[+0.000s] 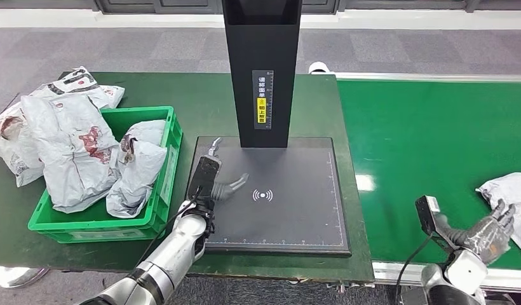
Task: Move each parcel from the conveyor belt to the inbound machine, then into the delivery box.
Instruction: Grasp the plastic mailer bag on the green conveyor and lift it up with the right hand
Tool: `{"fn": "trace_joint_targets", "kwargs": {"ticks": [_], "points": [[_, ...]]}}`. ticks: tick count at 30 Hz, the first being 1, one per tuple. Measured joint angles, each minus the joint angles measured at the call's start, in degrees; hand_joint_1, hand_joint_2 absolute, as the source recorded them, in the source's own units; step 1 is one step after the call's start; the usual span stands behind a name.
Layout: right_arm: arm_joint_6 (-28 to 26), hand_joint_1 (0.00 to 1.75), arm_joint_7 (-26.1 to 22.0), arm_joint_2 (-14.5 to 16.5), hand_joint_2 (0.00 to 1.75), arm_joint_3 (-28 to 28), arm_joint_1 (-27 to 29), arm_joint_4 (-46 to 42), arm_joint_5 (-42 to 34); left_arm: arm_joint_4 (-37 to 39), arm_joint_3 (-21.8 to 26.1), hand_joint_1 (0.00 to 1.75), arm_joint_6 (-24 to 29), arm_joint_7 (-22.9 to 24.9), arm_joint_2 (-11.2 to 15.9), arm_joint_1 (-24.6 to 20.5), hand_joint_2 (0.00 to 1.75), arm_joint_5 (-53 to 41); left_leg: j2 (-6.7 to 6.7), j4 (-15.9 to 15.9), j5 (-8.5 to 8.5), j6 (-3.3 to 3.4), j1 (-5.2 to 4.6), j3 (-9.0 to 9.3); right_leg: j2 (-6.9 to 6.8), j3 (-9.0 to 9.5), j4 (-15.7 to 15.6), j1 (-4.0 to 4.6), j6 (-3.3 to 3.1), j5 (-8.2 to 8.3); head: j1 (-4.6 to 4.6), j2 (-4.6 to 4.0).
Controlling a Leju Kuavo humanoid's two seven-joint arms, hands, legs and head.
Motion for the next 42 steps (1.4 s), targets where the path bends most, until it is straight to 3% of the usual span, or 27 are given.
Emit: {"fn": "trace_joint_targets", "kwargs": {"ticks": [4,17,42], "points": [[2.6,0.0,6.0,-2.3,1.75,-0.3,0.1,5.6,2.5,0.0,0.0,0.0,-1.5,0.1,0.0,0.2,1.75,0.4,0.0,0.0,0.0,0.01,-0.05,0.0,0.0,0.0,0.0,-0.02,0.0,0.0,0.0,0.0],[10.5,0.0,13.8,-6.7,1.75,-0.4,-1.0,12.3,3.3,0.0,0.0,0.0,-3.2,1.0,-0.9,0.2,1.75,1.4,0.02,0.0,0.01,0.02,-0.08,-0.01,0.0,0.0,0.0,-0.03,0.01,0.0,0.0,0.0],[13.5,0.0,13.8,-7.8,1.75,2.4,-7.7,16.4,3.4,-0.8,3.4,0.0,-2.1,-0.7,0.5,1.3,1.75,4.0,0.0,0.0,0.04,0.05,-0.09,-0.05,-0.04,0.01,0.0,-0.04,0.01,0.01,0.0,0.0]]}}
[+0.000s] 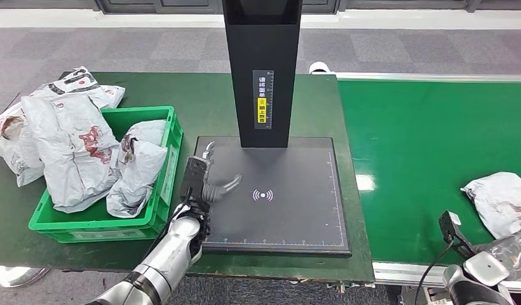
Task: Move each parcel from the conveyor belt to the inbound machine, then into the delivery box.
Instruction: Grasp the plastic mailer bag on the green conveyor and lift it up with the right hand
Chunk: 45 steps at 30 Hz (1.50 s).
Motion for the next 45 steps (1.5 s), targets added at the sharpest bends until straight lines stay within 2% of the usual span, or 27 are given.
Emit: {"fn": "trace_joint_targets", "kwargs": {"ticks": [18,45], "points": [[2.7,0.0,-0.1,0.2,1.75,0.9,-0.9,0.4,-0.7,-3.9,1.4,0.0,0.5,0.6,1.5,1.5,1.75,-2.6,0.0,0.0,0.0,0.0,0.0,0.0,-0.02,0.0,0.0,0.0,0.0,0.0,0.0,0.0],[3.9,0.0,-0.9,0.2,1.75,0.9,-1.0,0.4,-0.9,-3.9,3.0,0.0,-0.9,0.8,2.5,1.3,1.75,-2.1,0.0,0.0,0.01,0.0,0.0,0.01,-0.01,0.0,0.0,0.01,0.0,0.0,0.0,0.0]]}}
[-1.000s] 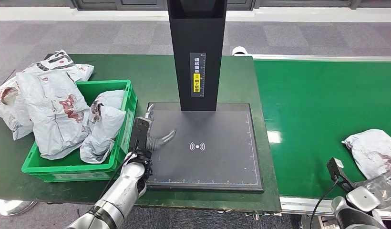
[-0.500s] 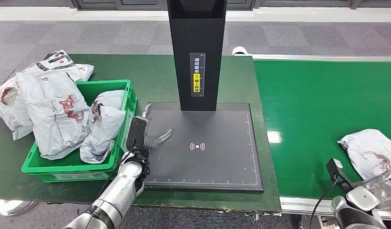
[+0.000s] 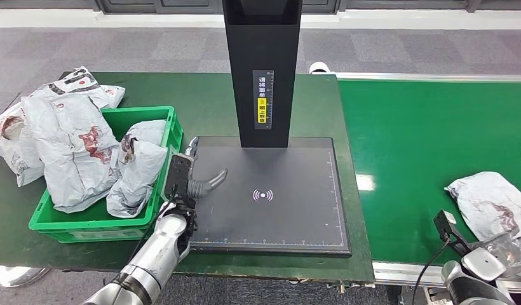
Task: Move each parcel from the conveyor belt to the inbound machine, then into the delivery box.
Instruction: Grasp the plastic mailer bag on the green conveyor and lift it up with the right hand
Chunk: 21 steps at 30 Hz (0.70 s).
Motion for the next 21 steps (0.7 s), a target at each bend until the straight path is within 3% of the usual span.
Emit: {"fn": "trace_joint_targets", "kwargs": {"ticks": [21], "points": [[3.4,0.0,0.9,0.0,1.75,0.2,-0.9,0.1,0.8,0.0,0.2,0.0,-0.3,-0.1,0.0,0.0,1.75,0.0,0.0,0.0,0.0,0.0,0.0,0.0,0.0,0.0,0.0,0.0,0.0,0.0,0.0,0.0]]}}
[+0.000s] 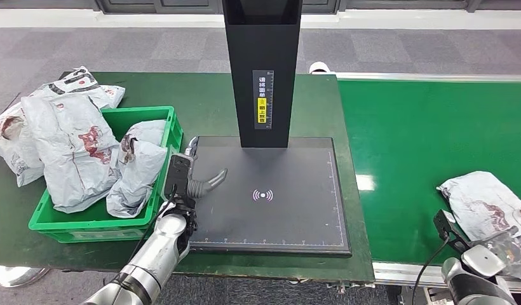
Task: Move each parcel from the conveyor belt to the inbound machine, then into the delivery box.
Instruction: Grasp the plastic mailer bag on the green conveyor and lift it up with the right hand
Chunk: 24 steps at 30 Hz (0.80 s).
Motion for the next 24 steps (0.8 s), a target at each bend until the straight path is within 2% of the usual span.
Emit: {"fn": "trace_joint_targets", "kwargs": {"ticks": [4,5,8,9,14,24], "points": [[2.5,0.0,-0.1,0.2,1.75,0.4,0.1,0.1,-0.9,0.0,0.0,0.0,-0.4,0.2,0.0,0.0,1.75,0.2,0.0,0.0,0.0,0.0,0.0,0.01,0.0,0.0,0.0,0.0,0.0,0.0,0.0,0.0],[3.2,0.31,-0.3,0.3,1.75,0.4,0.1,0.2,-1.5,0.0,0.0,0.0,-0.5,0.2,0.0,0.0,1.75,0.2,0.0,0.0,0.0,0.0,0.0,0.01,0.01,0.0,0.0,0.0,0.0,0.0,-0.01,0.0],[6.0,1.61,-1.2,0.4,1.75,0.4,0.2,0.4,-3.6,0.0,0.1,0.0,-0.8,0.3,0.0,0.0,1.75,0.1,0.01,0.0,0.0,0.0,0.01,0.05,0.03,0.01,0.0,0.02,0.0,0.0,-0.02,0.0],[7.4,1.75,-1.8,0.5,1.75,0.3,0.2,0.5,-4.6,0.0,0.1,0.0,-1.0,0.3,0.0,0.0,1.75,0.0,0.02,0.0,0.0,0.0,0.02,0.07,0.05,0.03,0.0,0.03,0.0,0.0,-0.02,0.0],[13.6,1.75,-7.2,1.0,1.75,-2.2,0.5,0.6,-9.8,0.5,0.1,0.0,-2.5,0.5,0.1,-0.3,1.75,0.5,0.04,0.0,-0.06,0.06,0.12,0.32,0.06,0.37,-0.2,0.12,0.07,-0.03,-0.02,0.0],[13.1,1.75,-8.5,1.7,1.75,-4.5,0.8,0.6,-10.2,0.7,0.1,0.0,-2.8,0.7,0.2,-0.3,1.75,0.8,0.03,0.1,-0.06,0.11,0.16,0.4,0.05,0.51,-0.2,0.14,0.22,0.08,-0.02,0.0]]}}
